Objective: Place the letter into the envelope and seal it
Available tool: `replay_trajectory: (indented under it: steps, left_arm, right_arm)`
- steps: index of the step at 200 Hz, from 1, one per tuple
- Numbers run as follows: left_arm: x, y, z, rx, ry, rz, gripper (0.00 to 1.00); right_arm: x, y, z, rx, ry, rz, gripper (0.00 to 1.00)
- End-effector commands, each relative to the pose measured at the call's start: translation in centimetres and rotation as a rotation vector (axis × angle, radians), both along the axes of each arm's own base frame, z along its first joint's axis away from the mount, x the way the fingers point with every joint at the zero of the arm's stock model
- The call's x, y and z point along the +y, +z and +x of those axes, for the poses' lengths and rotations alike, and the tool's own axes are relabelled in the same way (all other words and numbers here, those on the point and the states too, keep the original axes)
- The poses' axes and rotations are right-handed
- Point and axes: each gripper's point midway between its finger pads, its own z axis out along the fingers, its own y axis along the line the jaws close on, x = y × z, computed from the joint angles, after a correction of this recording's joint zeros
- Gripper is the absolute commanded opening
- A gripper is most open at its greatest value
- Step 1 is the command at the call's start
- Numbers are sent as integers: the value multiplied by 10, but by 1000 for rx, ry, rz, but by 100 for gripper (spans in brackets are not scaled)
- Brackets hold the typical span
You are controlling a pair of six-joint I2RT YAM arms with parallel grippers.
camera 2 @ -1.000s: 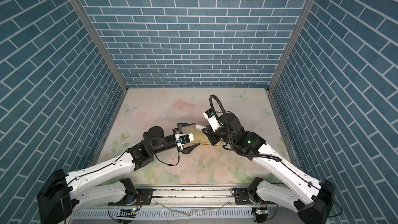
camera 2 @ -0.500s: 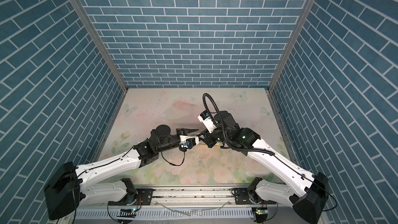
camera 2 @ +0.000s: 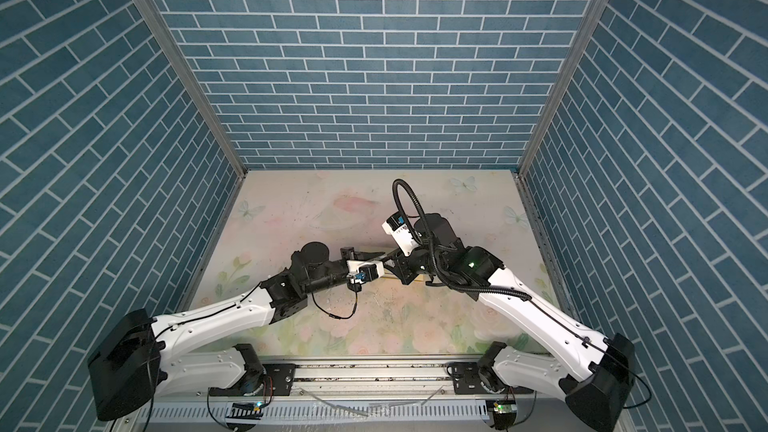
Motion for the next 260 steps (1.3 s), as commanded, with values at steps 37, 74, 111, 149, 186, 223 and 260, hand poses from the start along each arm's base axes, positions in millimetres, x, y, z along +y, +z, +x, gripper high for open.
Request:
replay_trajectory:
  steps: [37,74,111,149,186,223,260]
  left_arm:
    - [-1,16,-19,139,-74,-171,0]
    - [4,25,-21,230,-129,-245,0]
    - [4,30,-26,286,-185,-268,0]
    - [4,32,-26,350,-225,-296,0]
    - [3,32,-28,370,-246,-291,0]
    - [2,31,-29,374,-254,-286,0]
    - [2,28,-28,388,-252,-276,0]
  right_arm:
    - [-18,48,5,-210,-85,159,64]
    - [-34,52,3,-293,-118,185,91]
    - [-33,44,-1,-293,-98,186,90]
    - [-23,35,-10,-273,-9,176,86]
    - [-13,25,-14,-254,56,151,81]
    - [-5,23,-12,-251,83,155,74]
    - [6,30,-13,-259,116,186,62]
